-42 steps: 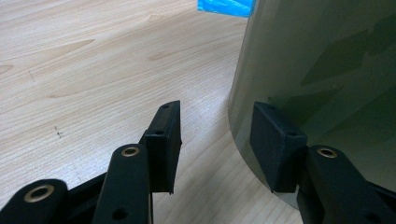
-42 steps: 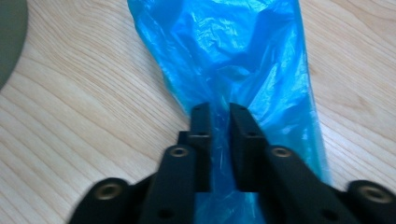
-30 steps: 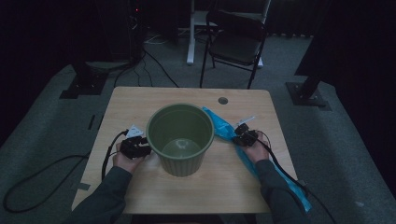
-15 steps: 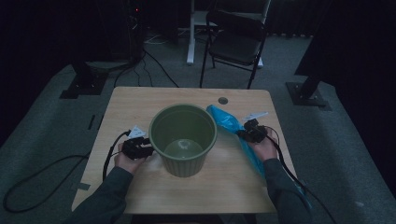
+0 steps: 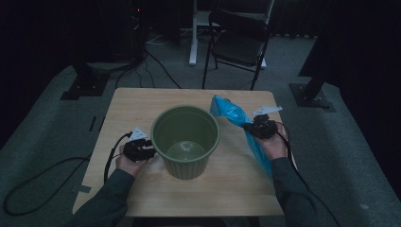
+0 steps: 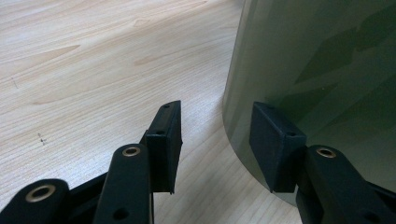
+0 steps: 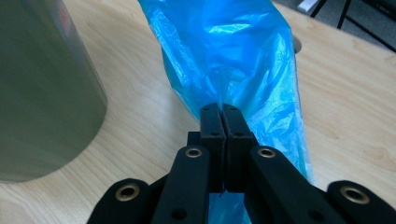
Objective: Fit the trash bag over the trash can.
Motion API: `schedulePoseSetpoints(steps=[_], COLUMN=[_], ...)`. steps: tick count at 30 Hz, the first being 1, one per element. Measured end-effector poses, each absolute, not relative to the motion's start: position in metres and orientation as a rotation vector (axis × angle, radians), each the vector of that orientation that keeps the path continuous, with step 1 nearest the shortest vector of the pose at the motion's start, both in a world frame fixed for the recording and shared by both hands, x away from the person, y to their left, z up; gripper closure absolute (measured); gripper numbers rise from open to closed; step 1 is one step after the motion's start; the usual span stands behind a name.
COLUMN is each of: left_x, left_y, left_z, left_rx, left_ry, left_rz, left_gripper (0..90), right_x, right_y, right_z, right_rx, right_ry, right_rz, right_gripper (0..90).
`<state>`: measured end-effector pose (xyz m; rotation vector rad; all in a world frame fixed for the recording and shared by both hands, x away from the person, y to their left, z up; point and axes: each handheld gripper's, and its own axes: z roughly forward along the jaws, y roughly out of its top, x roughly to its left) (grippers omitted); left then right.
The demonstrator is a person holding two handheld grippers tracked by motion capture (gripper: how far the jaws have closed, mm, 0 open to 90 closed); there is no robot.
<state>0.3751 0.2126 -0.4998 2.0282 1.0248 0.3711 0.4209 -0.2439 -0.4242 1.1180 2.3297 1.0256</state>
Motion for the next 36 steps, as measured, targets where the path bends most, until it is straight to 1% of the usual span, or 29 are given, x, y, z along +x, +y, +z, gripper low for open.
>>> schedulePoseSetpoints(steps=[4,5,16,20,36], left_x=[0.375,0.375,0.375,0.375,0.375], left_y=[0.213,0.213,0.213,0.213,0.213], left_z=[-0.500,-0.500,-0.500,-0.500,-0.500], left_rx=[2.028,2.028,2.026,2.026,2.029], left_ry=[1.025,1.025,1.026,1.026,1.025], left_rz=[0.371,0.371,0.370,0.370,0.370], left_gripper=[54.3,54.3,54.2,54.2,54.2], right_x=[0.419,0.416,0.402,0.392,0.359], right_y=[-0.245,-0.246,-0.243,-0.238,-0.219], right_z=[-0.419,-0.410,-0.382,-0.368,-0.334], right_rx=[1.110,1.096,1.015,0.950,0.715], right_ry=[2.319,2.305,2.273,2.270,2.285], right_rz=[1.041,1.063,1.139,1.169,1.252], right_gripper=[89.3,89.3,89.3,89.3,89.3])
